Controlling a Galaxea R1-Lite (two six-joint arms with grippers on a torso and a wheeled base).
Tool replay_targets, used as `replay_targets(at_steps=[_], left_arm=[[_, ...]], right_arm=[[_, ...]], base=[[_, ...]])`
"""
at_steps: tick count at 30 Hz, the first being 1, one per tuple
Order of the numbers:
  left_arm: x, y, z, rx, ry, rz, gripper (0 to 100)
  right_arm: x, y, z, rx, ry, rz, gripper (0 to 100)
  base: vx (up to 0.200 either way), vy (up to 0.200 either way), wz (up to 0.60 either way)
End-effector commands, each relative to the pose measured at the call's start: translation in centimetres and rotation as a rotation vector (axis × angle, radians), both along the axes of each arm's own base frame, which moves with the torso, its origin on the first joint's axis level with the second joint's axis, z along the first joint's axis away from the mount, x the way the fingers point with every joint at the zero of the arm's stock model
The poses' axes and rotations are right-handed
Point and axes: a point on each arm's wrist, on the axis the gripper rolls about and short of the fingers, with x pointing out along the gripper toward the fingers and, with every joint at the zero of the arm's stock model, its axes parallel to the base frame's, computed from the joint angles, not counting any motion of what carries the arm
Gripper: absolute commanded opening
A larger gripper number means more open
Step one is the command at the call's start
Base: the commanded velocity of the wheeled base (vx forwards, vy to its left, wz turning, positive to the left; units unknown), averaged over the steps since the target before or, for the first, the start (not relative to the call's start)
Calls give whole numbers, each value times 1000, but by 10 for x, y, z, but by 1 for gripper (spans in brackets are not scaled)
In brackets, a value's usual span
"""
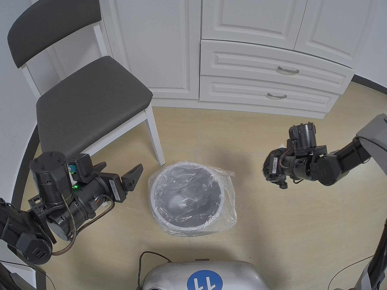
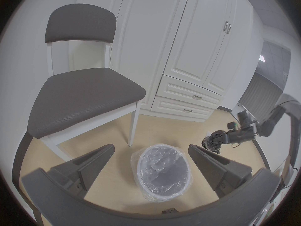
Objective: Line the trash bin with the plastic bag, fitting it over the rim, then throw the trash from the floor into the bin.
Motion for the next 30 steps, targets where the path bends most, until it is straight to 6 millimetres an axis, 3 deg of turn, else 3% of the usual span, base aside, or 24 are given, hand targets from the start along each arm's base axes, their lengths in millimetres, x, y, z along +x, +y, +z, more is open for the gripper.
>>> replay_targets(at_steps=[1, 2, 3, 5, 9, 14, 15, 17, 24, 30], left_arm=[[-2, 6, 8, 7, -36, 13, 100], [-2, 6, 8, 7, -36, 13, 100], [-2, 7, 9, 13, -44, 16, 100], [-2, 7, 10, 16, -47, 17, 100], [-3, 7, 11, 16, -53, 17, 100], [-1, 13, 14, 30, -69, 39, 100], [-1, 13, 14, 30, -69, 39, 100], [0, 15, 15, 30, -74, 47, 100], [4, 19, 16, 28, -77, 65, 100], [6, 21, 16, 30, -78, 76, 100]], right_arm=[[-101, 59, 77, 39, -182, 227, 0], [-101, 59, 77, 39, -182, 227, 0], [-112, 78, 77, 134, -184, 256, 0], [-117, 93, 75, 206, -189, 276, 0], [-119, 116, 63, 272, -187, 319, 0], [-109, 153, 18, 389, -135, 368, 0], [-109, 153, 18, 389, -135, 368, 0], [-101, 170, -7, 432, -138, 370, 0], [-93, 200, -53, 534, -129, 371, 0], [-91, 206, -74, 525, -107, 373, 0]], base=[[0, 0, 0], [0, 0, 0], [0, 0, 0], [0, 0, 0], [0, 0, 0], [0, 0, 0], [0, 0, 0], [0, 0, 0], [0, 0, 0], [0, 0, 0]])
